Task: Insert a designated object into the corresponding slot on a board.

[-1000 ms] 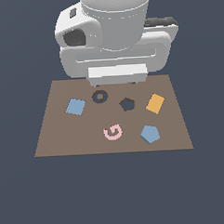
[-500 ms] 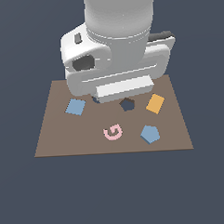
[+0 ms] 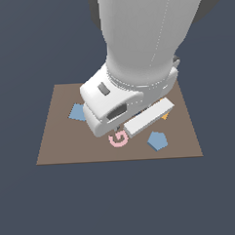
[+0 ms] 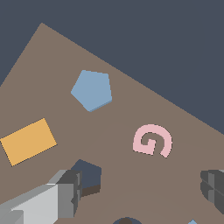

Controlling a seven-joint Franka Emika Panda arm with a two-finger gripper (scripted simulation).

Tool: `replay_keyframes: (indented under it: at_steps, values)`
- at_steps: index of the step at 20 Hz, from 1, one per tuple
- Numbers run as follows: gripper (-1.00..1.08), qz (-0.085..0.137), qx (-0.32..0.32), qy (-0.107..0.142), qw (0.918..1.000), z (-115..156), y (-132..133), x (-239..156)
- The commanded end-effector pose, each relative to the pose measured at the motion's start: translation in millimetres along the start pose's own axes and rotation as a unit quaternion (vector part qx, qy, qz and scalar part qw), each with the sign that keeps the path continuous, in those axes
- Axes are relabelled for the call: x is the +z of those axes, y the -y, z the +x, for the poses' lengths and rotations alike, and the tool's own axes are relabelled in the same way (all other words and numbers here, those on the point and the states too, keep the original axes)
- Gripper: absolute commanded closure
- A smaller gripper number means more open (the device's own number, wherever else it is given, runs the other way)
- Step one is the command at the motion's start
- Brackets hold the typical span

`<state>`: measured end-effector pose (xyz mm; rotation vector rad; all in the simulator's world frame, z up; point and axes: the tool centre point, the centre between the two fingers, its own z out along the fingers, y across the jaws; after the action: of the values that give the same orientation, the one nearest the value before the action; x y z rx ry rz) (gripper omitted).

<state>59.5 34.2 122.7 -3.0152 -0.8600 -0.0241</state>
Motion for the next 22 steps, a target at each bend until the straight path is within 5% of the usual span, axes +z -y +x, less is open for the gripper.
replay_keyframes:
  at_steps: [1,12,22]
  values:
    - [-0.92,0.001,-0.056,0.001,0.9984,13,2,11]
    - [-0.92,0.002,-0.263,0.005,0.9649,58,22,51]
    - [-0.92,0.002,-0.361,0.007,0.9324,76,40,70]
